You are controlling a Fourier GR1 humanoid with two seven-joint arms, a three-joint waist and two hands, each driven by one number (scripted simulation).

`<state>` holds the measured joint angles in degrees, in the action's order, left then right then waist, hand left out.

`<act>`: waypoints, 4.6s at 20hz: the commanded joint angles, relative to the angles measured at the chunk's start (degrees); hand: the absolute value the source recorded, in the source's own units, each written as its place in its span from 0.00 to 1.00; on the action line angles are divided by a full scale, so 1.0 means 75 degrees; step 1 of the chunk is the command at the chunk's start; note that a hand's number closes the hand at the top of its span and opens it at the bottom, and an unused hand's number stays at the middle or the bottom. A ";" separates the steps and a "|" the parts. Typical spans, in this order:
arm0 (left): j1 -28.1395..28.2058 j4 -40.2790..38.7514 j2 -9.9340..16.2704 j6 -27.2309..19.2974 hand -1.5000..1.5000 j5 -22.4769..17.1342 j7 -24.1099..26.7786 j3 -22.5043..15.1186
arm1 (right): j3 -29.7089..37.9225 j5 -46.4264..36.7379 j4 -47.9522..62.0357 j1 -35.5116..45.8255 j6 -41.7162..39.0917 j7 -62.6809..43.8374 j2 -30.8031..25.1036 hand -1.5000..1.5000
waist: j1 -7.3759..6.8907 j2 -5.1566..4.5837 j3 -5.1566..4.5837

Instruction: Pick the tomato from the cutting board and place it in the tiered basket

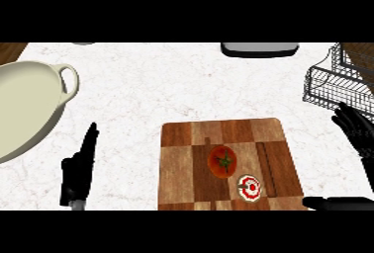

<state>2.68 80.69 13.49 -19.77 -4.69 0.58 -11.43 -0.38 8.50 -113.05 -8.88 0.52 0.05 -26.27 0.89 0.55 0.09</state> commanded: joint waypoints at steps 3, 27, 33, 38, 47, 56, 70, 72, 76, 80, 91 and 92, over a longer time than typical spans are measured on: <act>0.0133 -0.0190 0.0031 0.0218 0.50 -0.0149 -0.0050 0.0072 | -0.0864 -0.2045 -0.1632 -0.0384 -0.0040 -0.1871 -0.1271 0.00 | -0.0036 -0.0045 -0.0062; -0.0012 0.0004 -0.0302 0.0504 0.50 0.0202 -0.0481 0.0048 | -0.4433 -0.7402 -0.1283 0.2125 -0.1590 -0.7471 0.1140 0.00 | -0.0140 -0.0072 -0.0016; 0.0211 -0.0429 -0.0430 0.0559 0.50 0.0349 0.0080 0.0261 | -0.4888 -0.7892 -0.0843 0.1830 -0.1373 -0.7222 0.1783 0.00 | -0.0113 -0.0070 -0.0014; 0.0241 -0.0288 -0.0707 0.0376 0.50 0.0450 -0.0092 0.0116 | -0.5139 -0.8245 0.0526 0.2637 -0.1639 -0.7662 0.2646 0.00 | -0.0168 -0.0082 -0.0016; 0.0427 -0.0034 -0.0649 0.0596 0.50 0.0460 -0.0105 0.0257 | -0.4178 -0.7683 0.0697 0.2805 -0.2702 -0.7708 0.2721 0.00 | -0.0159 -0.0077 -0.0014; 0.0124 -0.0382 -0.0941 0.0474 0.50 0.0765 -0.0139 0.0243 | -0.4190 -0.7899 0.1305 0.2580 -0.2826 -0.7290 0.2838 0.00 | -0.0125 -0.0080 -0.0013; -0.0166 -0.0247 -0.0693 0.0937 0.50 0.0665 -0.0504 0.0744 | -0.3563 -0.7862 0.2137 0.2482 -0.2722 -0.6573 0.3269 0.00 | -0.0128 -0.0075 -0.0012; 0.0258 -0.0058 -0.0601 0.1092 0.50 0.0557 -0.0296 0.0816 | -0.3153 -0.7863 0.2740 0.2799 -0.2481 -0.6048 0.3108 1.00 | -0.0157 -0.0081 -0.0011; 0.0701 -0.0090 -0.0710 0.1113 0.50 0.0648 -0.0002 0.0726 | -0.3685 -0.8267 0.2821 0.2343 -0.2132 -0.5807 0.3069 1.00 | -0.0152 -0.0077 -0.0012; 0.0197 -0.0070 -0.1087 0.0633 0.50 0.1137 -0.0354 0.0479 | -0.4273 -0.8503 0.3009 0.2684 -0.1929 -0.5999 0.3484 1.00 | -0.0152 -0.0075 -0.0012; 0.0623 0.0221 -0.0715 0.0921 0.50 0.0750 -0.0269 0.1039 | -0.1504 -0.7725 0.2490 0.1574 -0.1508 -0.3162 -0.0056 1.00 | 0.0368 -0.0068 0.0010; 0.0790 0.0346 -0.0743 0.0907 0.50 0.0759 -0.0282 0.0981 | -0.1136 -0.7535 0.2706 0.1422 -0.1679 -0.3022 -0.0430 1.00 | 0.0490 -0.0062 0.0024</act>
<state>6.35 84.09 7.97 -12.86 1.57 -0.78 -4.56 -19.02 -53.20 -93.20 5.98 -10.51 -29.13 -17.85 1.99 0.55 0.38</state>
